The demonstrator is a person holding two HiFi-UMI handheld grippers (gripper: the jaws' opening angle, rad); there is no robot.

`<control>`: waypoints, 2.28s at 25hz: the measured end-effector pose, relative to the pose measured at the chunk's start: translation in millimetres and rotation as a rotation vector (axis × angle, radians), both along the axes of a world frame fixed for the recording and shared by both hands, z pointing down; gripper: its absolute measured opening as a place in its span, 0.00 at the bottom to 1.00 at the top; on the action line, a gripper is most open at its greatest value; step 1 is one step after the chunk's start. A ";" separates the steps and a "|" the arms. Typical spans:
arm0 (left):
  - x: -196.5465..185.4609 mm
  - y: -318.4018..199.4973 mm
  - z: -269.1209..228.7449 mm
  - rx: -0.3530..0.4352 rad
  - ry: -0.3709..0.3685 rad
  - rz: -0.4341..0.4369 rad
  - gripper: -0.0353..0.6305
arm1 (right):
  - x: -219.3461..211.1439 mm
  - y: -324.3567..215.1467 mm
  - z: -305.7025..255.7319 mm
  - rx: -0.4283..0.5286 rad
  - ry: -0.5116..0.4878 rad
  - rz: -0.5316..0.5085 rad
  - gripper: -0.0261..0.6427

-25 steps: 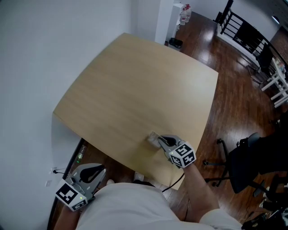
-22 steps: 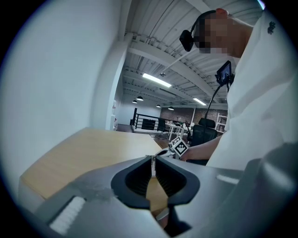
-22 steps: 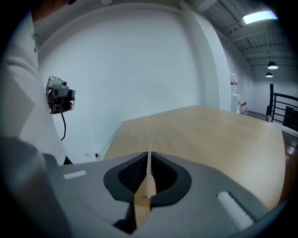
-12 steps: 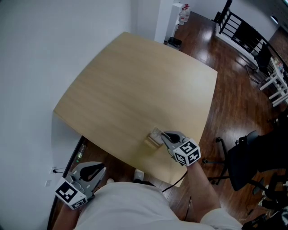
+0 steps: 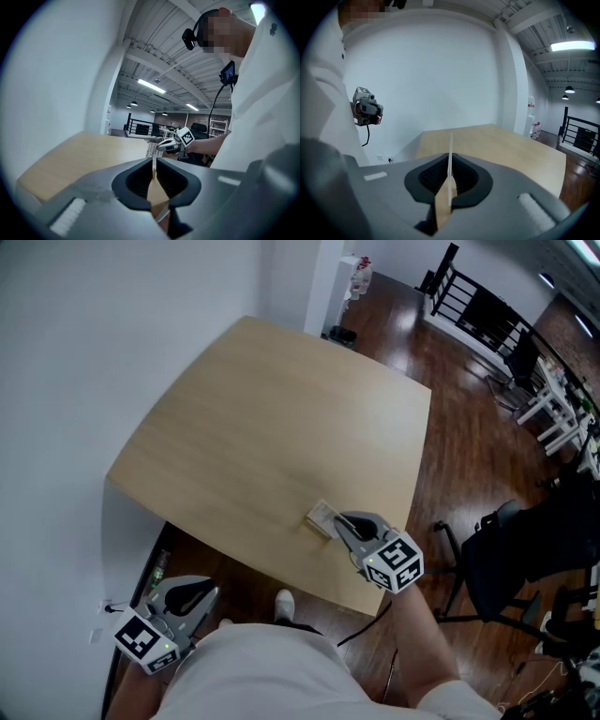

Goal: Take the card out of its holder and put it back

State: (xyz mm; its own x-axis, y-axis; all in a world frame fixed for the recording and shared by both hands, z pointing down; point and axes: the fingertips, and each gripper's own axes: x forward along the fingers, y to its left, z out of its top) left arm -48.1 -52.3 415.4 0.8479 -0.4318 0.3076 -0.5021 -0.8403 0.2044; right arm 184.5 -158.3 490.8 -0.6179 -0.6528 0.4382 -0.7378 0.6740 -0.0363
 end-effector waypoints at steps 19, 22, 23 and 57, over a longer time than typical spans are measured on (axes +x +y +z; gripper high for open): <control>-106.6 72.7 4.6 0.020 0.046 0.119 0.10 | -156.8 166.0 -79.0 0.066 0.017 -0.024 0.07; -121.4 84.3 7.7 0.015 0.051 0.142 0.10 | -182.9 190.5 -85.0 0.068 0.020 -0.032 0.07; -124.8 88.0 9.8 0.013 0.053 0.150 0.10 | -189.9 198.0 -85.8 0.068 0.020 -0.033 0.07; -102.1 77.0 17.5 0.007 0.059 0.120 0.13 | -137.7 171.4 -84.1 0.058 0.022 -0.030 0.07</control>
State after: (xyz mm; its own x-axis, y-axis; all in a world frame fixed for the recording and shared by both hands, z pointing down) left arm -150.1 24.7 432.9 0.9099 -0.3284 0.2534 -0.3856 -0.8949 0.2245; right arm 46.8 13.1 406.6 -0.6280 -0.6590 0.4138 -0.7176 0.6962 0.0196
